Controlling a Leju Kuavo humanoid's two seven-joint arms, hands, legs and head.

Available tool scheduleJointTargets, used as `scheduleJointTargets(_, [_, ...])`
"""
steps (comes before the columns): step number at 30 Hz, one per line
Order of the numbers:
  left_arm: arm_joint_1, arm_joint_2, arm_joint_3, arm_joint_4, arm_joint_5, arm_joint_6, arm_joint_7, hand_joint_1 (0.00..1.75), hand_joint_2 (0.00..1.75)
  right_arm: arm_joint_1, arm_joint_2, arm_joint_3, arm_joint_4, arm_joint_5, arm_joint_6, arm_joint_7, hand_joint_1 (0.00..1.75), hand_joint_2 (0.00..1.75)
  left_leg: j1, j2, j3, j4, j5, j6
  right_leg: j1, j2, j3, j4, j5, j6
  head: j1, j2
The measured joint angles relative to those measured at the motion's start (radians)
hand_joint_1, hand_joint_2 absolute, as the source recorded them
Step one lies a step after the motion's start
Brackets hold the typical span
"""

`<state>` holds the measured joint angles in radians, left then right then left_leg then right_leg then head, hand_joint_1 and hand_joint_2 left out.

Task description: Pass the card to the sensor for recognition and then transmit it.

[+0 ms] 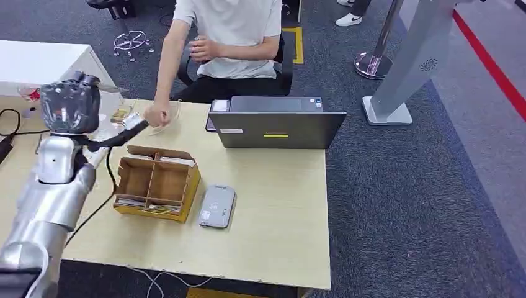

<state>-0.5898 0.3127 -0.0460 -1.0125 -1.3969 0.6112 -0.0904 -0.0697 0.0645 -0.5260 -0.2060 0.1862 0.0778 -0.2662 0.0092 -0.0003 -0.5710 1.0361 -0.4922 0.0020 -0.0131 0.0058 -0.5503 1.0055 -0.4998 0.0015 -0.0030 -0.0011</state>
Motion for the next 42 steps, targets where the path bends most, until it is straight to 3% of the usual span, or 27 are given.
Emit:
scheduleJointTargets(5, [0.145, -0.086, -0.158, -0.204, -0.063, -0.096, 0.039, 1.75, 1.75, 0.007, 0.007, -0.007, 0.003, 0.005, 0.000, -0.013, 0.00, 1.75, -0.001, 0.000, -0.001, 0.000, -0.001, 0.001, 0.000, 0.000, -0.001, -0.001, 0.000, 0.000, 0.001, 0.000])
scheduleJointTargets(9, [0.196, -0.130, -0.273, -0.281, -0.097, -0.158, 0.077, 1.75, 1.75, 0.008, 0.010, -0.018, 0.003, 0.014, 0.002, -0.019, 0.00, 1.75, 0.000, 0.000, -0.001, 0.000, -0.001, 0.001, 0.000, 0.000, -0.001, -0.001, 0.000, 0.000, 0.001, 0.000])
scheduleJointTargets(15, [0.204, -0.161, -0.383, -0.288, -0.092, -0.333, 0.148, 1.75, 1.75, 0.009, 0.012, -0.031, 0.004, 0.016, 0.004, -0.029, 0.00, 1.75, 0.001, 0.000, 0.000, 0.000, 0.000, 0.001, 0.000, 0.000, -0.001, 0.000, 0.000, 0.000, 0.000, 0.000])
scheduleJointTargets(18, [0.200, -0.168, -0.408, -0.277, -0.076, -0.444, 0.186, 1.75, 1.75, 0.011, 0.013, -0.044, 0.004, 0.016, 0.004, -0.029, 0.00, 1.75, 0.001, 0.000, 0.000, 0.000, 0.000, 0.000, 0.000, 0.000, -0.001, 0.001, 0.000, 0.000, 0.001, 0.000])
scheduleJointTargets(25, [0.177, -0.172, -0.437, -0.184, -0.020, -0.598, 0.244, 1.75, 1.75, 0.014, 0.014, -0.068, 0.004, 0.026, 0.006, -0.026, 0.00, 1.75, 0.001, 0.000, 0.000, 0.000, 0.000, 0.000, 0.000, 0.000, -0.001, 0.001, 0.000, 0.000, 0.000, 0.000])
scheduleJointTargets(32, [0.152, -0.162, -0.456, -0.100, 0.019, -0.650, 0.242, 1.75, 1.75, 0.015, 0.014, -0.077, 0.004, 0.036, 0.018, -0.027, 0.00, 1.75, 0.001, 0.000, -0.001, 0.000, 0.000, 0.000, 0.000, 0.000, -0.001, 0.001, 0.000, 0.000, 0.001, 0.000])
scheduleJointTargets(42, [0.132, -0.143, -0.506, -0.071, 0.136, -0.661, 0.161, 1.75, 1.75, 0.016, 0.014, -0.104, 0.004, 0.048, 0.016, -0.025, 0.00, 1.75, 0.001, 0.000, -0.001, 0.000, 0.000, 0.000, 0.000, 0.000, 0.000, 0.001, 0.000, 0.000, 0.000, 0.000])
